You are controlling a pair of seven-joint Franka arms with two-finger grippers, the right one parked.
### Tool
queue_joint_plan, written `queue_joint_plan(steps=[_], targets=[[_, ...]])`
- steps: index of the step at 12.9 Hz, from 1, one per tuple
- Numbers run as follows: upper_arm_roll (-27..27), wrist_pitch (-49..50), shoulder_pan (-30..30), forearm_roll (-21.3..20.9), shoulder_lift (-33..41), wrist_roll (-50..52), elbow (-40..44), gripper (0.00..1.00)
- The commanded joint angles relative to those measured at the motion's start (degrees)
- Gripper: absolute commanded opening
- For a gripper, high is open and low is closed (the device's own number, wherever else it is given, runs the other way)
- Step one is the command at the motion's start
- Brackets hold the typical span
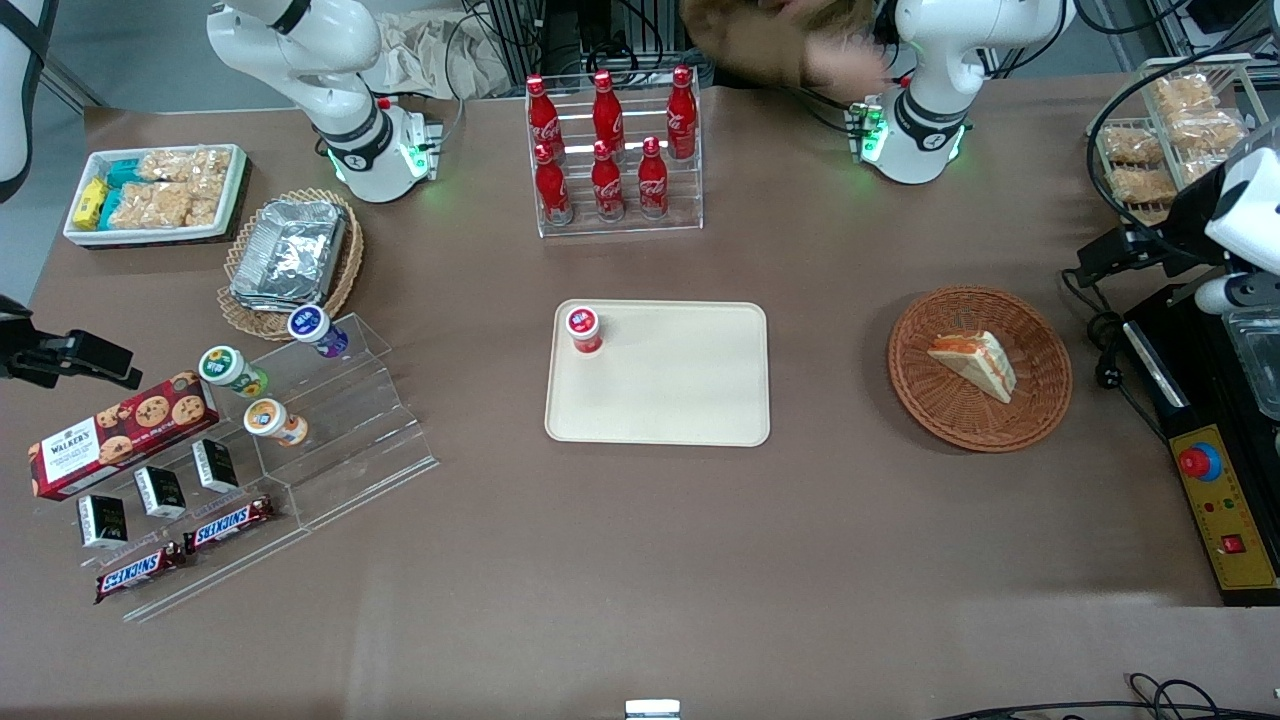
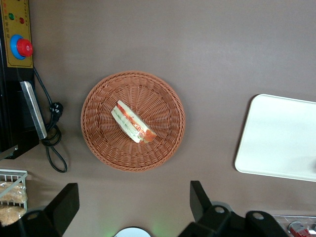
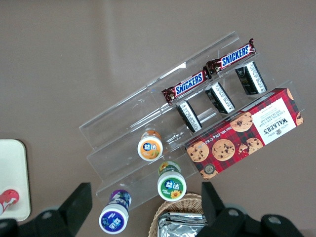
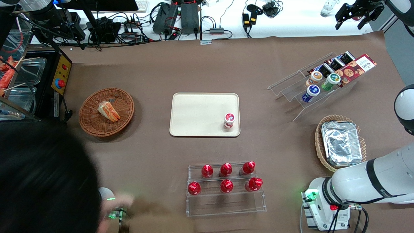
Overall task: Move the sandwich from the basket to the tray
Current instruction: 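Move the left gripper over the wrapped sandwich in the wicker basket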
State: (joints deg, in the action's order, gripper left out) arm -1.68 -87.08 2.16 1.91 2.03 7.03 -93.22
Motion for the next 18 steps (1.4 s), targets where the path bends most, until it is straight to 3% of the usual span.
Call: queue_joint_plan(steps=[1, 5, 7, 9, 12, 14, 18], targets=[[-1.0, 2.0, 0.5, -0.2, -0.7, 0.3, 2.2, 1.00], [-1.1, 1.0, 0.4, -2.3, -1.5, 12.7, 1.4, 1.00], [-1.1, -1.0, 0.5, -3.1, -0.9, 16.8, -2.9, 1.00], [-1.0, -3.0, 0.6, -6.6, -0.2, 20.6, -8.7, 1.00], [-1.0, -18.8, 0.7, -6.4, 4.0, 31.5, -24.2, 1.00], [-1.0, -28.1, 0.7, -6.4, 6.5, 32.5, -34.6, 1.00], [-1.1, -41.9, 0.6, -5.1, 4.4, 33.5, -44.2, 1.00]])
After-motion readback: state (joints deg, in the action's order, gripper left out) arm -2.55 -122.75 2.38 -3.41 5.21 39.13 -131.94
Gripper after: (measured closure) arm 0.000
